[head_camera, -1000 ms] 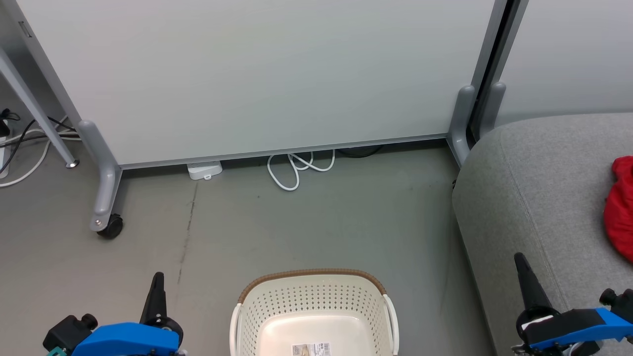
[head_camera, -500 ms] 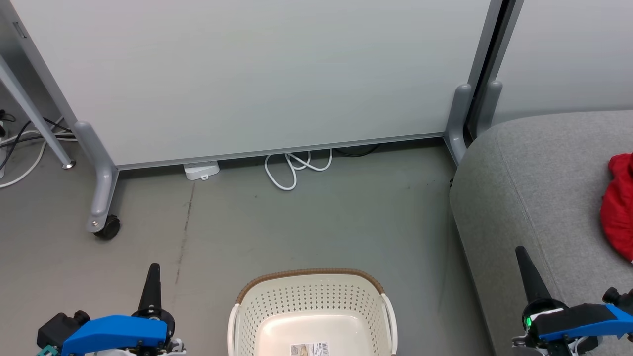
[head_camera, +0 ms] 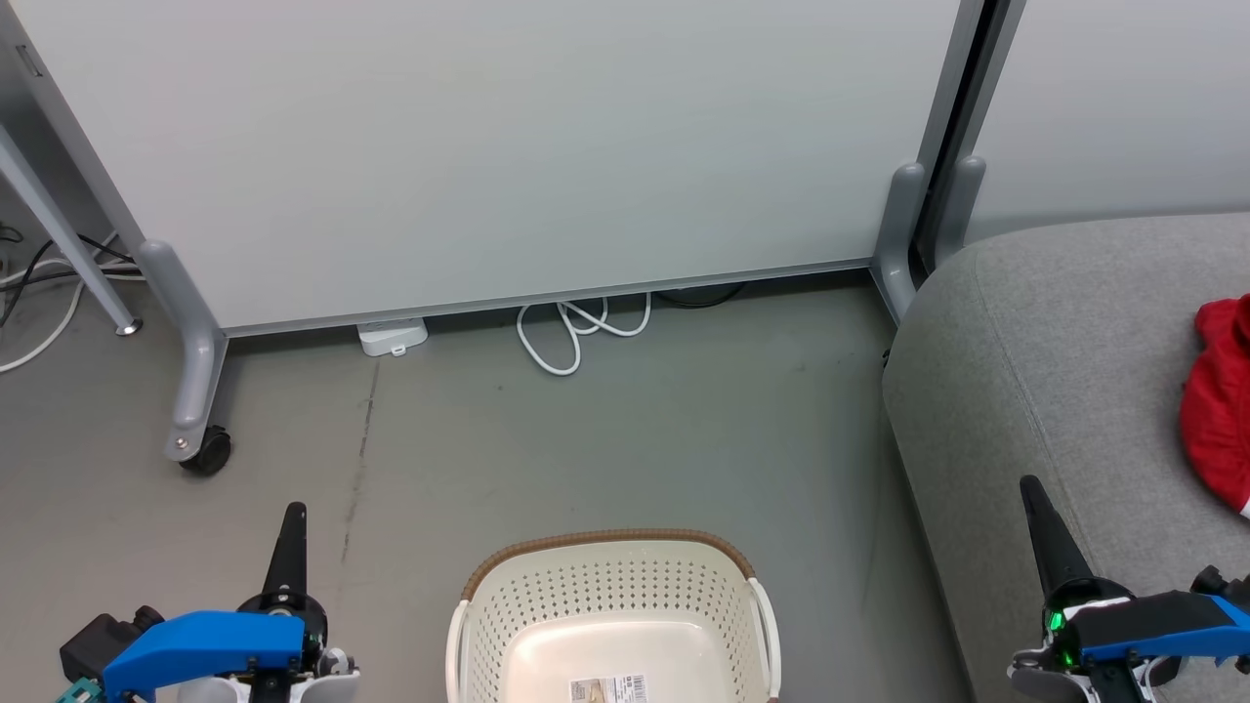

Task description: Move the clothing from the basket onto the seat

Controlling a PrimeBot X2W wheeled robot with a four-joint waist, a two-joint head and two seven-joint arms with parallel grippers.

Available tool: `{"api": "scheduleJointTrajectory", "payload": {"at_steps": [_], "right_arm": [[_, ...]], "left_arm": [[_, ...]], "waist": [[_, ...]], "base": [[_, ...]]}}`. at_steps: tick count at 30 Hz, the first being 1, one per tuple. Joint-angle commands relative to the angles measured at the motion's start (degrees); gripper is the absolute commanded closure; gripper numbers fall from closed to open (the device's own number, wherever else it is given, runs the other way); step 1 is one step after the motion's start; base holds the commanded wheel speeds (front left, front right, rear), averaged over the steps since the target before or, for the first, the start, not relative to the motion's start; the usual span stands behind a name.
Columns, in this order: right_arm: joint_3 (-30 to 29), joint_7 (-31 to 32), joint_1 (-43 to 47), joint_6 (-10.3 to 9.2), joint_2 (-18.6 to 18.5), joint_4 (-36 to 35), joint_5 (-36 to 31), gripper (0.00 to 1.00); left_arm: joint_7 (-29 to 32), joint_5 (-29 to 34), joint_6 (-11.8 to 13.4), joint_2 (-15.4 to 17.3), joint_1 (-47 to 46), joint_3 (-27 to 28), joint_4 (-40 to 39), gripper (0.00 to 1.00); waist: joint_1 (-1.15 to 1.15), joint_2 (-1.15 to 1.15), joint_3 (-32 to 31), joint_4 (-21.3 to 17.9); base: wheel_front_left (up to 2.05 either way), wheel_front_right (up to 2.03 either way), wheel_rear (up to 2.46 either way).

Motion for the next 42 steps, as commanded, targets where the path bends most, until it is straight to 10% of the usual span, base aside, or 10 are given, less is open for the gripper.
{"api": "scheduleJointTrajectory", "payload": {"at_steps": [1, 42], "right_arm": [[-0.16, 0.26, -1.17, 0.02, -0.47, -0.14, 1.61, 1.00], [-0.35, 2.24, -3.32, 0.03, -0.60, 1.23, 20.19, 1.00]], "left_arm": [[0.50, -1.15, -0.44, 0.09, -1.41, 0.39, -0.73, 1.00], [5.08, -16.34, -0.59, -0.98, -2.90, 4.06, -3.35, 1.00]], "waist": [[0.00, 0.00, 0.01, -0.05], [0.00, 0.00, 0.34, -1.33]], "base": [[0.00, 0.00, 0.00], [0.00, 0.00, 0.00]]}}
